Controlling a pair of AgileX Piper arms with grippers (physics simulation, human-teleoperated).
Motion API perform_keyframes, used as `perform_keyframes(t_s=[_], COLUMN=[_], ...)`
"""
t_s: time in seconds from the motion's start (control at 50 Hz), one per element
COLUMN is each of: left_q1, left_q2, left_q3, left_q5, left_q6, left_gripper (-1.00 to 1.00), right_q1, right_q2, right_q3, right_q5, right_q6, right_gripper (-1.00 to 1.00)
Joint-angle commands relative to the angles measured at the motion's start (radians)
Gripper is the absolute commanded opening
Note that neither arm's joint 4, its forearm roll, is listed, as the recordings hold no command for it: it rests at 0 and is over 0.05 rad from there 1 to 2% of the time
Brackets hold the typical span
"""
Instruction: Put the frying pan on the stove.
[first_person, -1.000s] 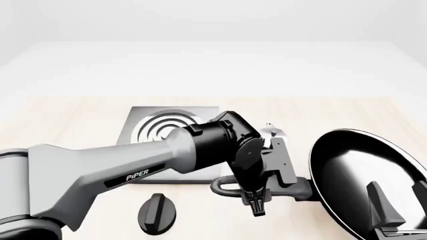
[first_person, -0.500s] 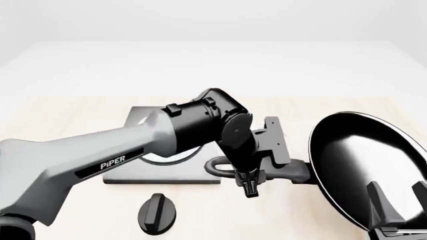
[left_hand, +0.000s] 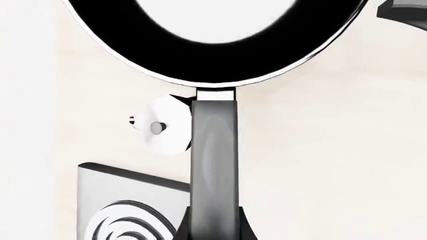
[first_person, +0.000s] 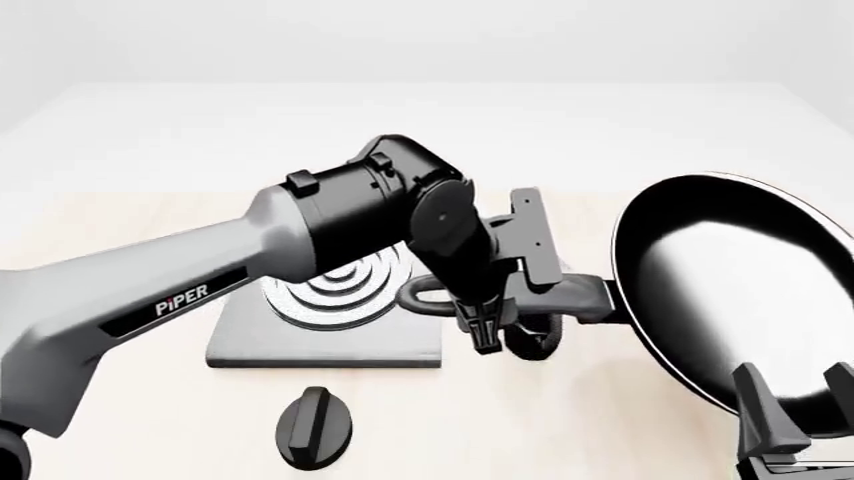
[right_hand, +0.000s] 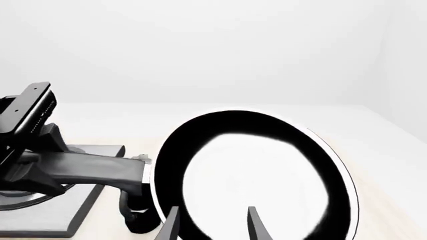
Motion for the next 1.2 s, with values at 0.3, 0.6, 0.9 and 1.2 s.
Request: perform_keyframes(t_s=[0.3,0.6,0.9,1.2], left_q1=[0.008,0.029,0.088,0.156], left_q2=[-0.073,-0.09,-0.107,-0.116], left_q3=[-0.036,-0.053,-0.107,-0.149], left_q5=[-0.037,-0.055,-0.073,-0.086], left_q6=[0.06,0.081,0.099,0.081], left_gripper=[-1.0,-1.0,-1.0,-1.0], right_q1=[0.0,0.0,0.0,0.0], right_q2=[0.0,0.0,0.0,0.0], right_q3=[0.0,0.0,0.0,0.0], right_q5=[0.0,0.0,0.0,0.0], right_q6=[0.0,0.0,0.0,0.0], right_gripper=[1.0,1.0,1.0,1.0])
